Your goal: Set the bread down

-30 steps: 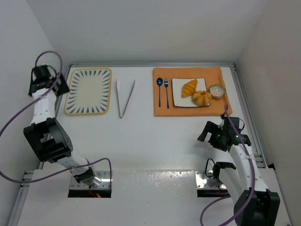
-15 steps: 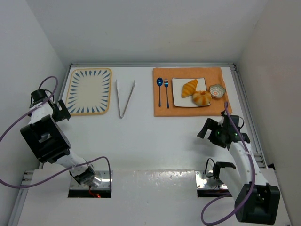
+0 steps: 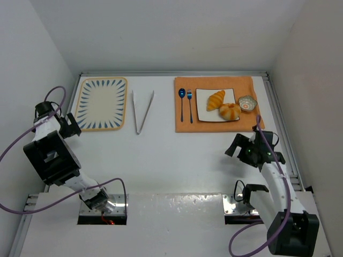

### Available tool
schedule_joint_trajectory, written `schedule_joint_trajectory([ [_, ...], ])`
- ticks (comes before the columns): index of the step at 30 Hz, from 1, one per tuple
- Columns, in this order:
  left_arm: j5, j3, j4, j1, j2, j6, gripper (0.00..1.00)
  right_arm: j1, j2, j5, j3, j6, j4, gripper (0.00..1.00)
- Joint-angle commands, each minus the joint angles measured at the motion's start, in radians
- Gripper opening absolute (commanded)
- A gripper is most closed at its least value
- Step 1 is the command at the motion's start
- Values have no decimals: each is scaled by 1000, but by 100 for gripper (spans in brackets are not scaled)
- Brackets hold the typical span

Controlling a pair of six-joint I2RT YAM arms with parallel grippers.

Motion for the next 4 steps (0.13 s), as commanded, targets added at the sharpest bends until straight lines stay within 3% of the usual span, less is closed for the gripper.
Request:
schedule_joint_trajectory([
  [1, 25, 22, 21, 8, 9, 11, 100, 0, -22, 20, -2, -2, 9, 100],
  [4, 25, 22, 21, 8, -4, 11, 100, -1, -53, 45, -30, 26, 27, 100],
])
